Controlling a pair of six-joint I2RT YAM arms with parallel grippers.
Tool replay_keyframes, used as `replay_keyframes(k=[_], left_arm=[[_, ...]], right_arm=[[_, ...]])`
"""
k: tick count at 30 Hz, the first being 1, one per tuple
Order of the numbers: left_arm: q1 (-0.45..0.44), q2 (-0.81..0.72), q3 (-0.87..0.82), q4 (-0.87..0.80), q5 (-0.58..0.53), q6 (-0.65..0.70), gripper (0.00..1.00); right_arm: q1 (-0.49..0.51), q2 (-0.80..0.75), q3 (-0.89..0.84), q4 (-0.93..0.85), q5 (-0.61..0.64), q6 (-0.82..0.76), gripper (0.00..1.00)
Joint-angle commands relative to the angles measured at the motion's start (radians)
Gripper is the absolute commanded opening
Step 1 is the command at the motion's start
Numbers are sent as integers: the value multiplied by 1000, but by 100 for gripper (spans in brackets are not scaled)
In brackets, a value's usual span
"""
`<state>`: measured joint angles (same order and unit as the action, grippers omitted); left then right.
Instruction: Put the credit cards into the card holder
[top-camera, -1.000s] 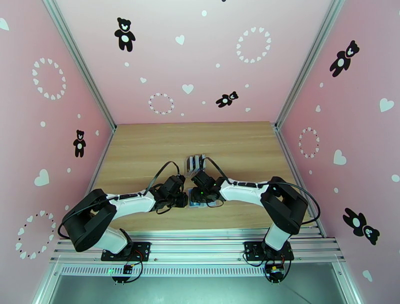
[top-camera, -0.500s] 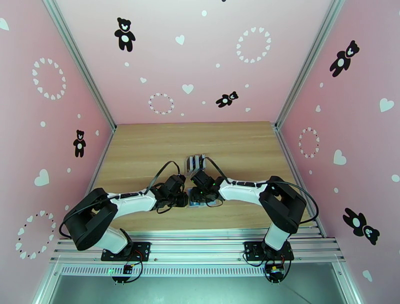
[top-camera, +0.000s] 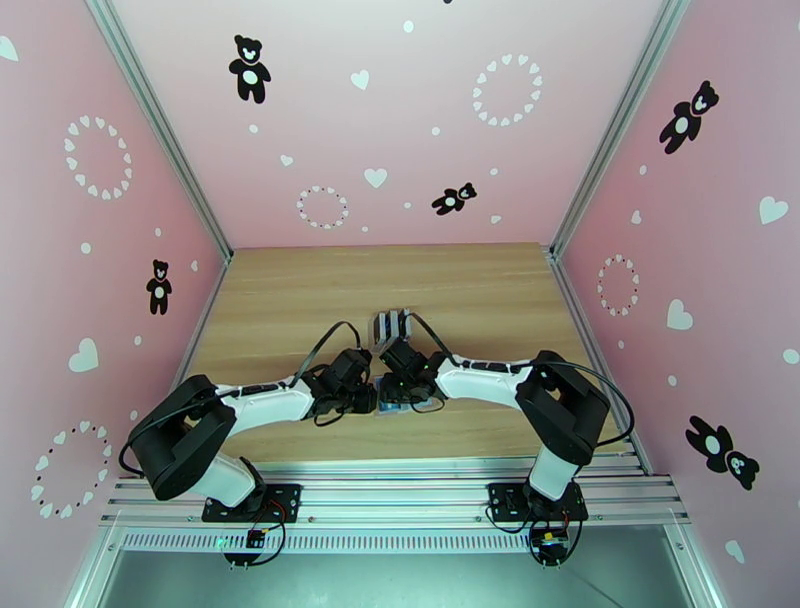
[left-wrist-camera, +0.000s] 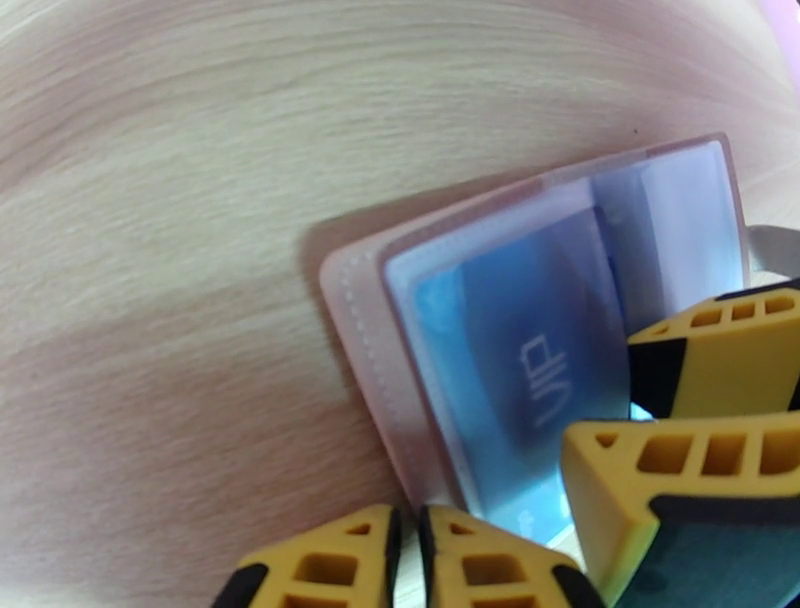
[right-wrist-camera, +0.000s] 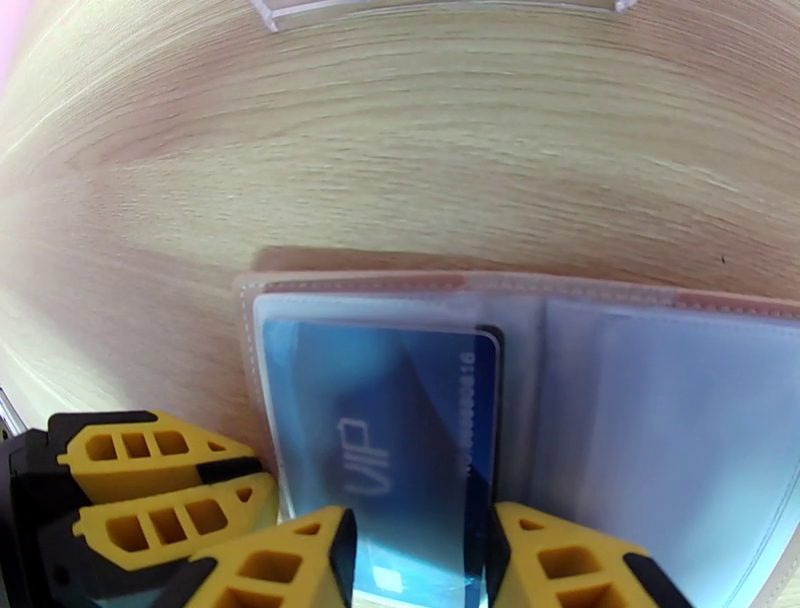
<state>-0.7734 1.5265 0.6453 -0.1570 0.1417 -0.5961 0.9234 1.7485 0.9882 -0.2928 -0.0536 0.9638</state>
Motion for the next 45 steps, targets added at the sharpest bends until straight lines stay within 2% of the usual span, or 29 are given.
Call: replay_keyframes(k=[1, 19, 25, 32, 35, 41, 42, 44, 45], left_arm=[[-8, 22, 19, -36, -37, 8, 20], [44, -52, 12, -81, -53, 21, 23], [48, -72, 4, -85, -51, 21, 23], [49, -68, 2, -56, 2, 14, 23], [48, -65, -7, -15, 54, -2, 28], [48, -64, -7, 1, 71, -13, 31], [48, -63, -8, 3, 73, -16, 31], [48, -57, -9, 7, 76, -18, 31], [48, -53, -9, 8, 75, -17, 31]], right_arm=[[19, -21, 41, 15, -31, -8, 40], [-51, -135, 23, -96, 29, -79, 41], [-112, -235, -13, -137, 46, -121, 41], [-180, -366, -59, -215, 102, -186, 41], [-210, -407, -81, -239, 109, -209, 41], [-240, -424, -105, -262, 104, -240, 42], [-242, -420, -106, -261, 103, -243, 43], [-247, -403, -112, -258, 101, -247, 52], [-248, -395, -116, -254, 97, -248, 53]])
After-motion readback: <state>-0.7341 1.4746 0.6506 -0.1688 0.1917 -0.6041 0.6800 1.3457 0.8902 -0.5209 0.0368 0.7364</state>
